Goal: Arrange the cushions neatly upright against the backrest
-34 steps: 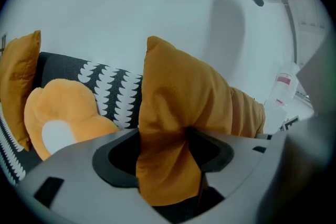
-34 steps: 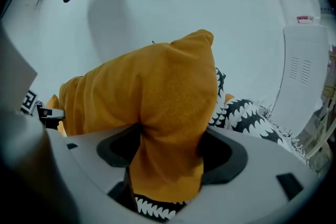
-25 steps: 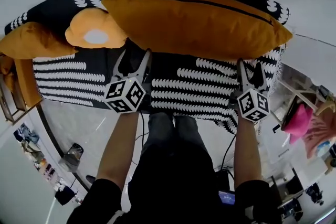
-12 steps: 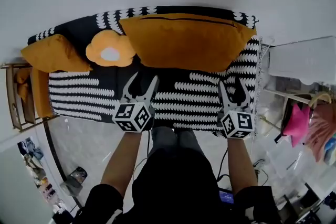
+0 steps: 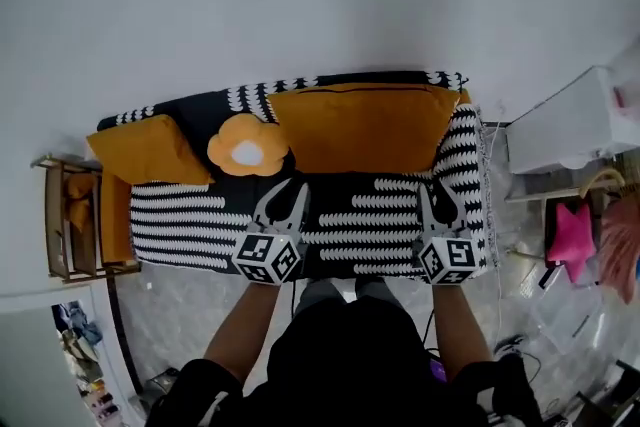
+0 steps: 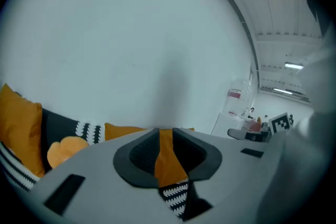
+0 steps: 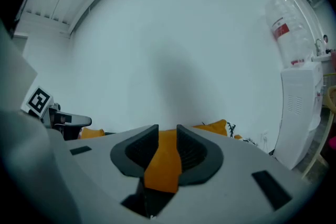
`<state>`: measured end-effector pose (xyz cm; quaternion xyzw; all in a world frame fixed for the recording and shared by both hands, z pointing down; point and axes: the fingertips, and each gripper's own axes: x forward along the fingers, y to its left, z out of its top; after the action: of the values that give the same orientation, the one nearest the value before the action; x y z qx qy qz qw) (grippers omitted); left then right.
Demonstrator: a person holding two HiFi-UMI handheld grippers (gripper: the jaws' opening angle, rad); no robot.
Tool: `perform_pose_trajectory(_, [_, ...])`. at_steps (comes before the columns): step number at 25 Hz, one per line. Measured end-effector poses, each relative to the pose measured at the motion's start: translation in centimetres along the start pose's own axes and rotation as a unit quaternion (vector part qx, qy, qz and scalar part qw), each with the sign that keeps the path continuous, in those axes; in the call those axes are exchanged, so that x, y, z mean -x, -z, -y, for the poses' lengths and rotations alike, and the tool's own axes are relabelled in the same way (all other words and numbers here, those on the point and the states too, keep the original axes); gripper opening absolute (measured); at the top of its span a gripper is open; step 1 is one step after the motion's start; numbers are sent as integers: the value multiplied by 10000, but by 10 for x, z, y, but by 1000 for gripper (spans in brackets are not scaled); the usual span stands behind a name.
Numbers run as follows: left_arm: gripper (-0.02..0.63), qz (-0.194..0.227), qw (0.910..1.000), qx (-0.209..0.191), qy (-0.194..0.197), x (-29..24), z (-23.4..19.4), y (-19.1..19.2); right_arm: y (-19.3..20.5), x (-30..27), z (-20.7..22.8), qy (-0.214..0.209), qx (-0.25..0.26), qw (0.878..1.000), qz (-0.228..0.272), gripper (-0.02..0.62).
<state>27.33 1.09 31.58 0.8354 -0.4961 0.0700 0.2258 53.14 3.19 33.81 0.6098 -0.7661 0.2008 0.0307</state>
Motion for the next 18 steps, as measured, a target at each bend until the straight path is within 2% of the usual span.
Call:
perform_pose_trajectory(2, [78,222,9994,-228,149,15,-1,-26,-19,4,-25,-120,85,9997,200,113])
perform_pose_trajectory(7, [57,617,9962,-457,420,45,-15,-68,-52,7,-88,-321,298,9972,599,86])
perform_pose_trajectory(13, [41,813,9940,-489,546,65,-28,-87,-69,7,-144,-451,402,9952,771,48])
perform_pose_trajectory(18, [34,965,9924,-507,573,84,-38,-98,-68,12,-163,-512,281,9954,766,29])
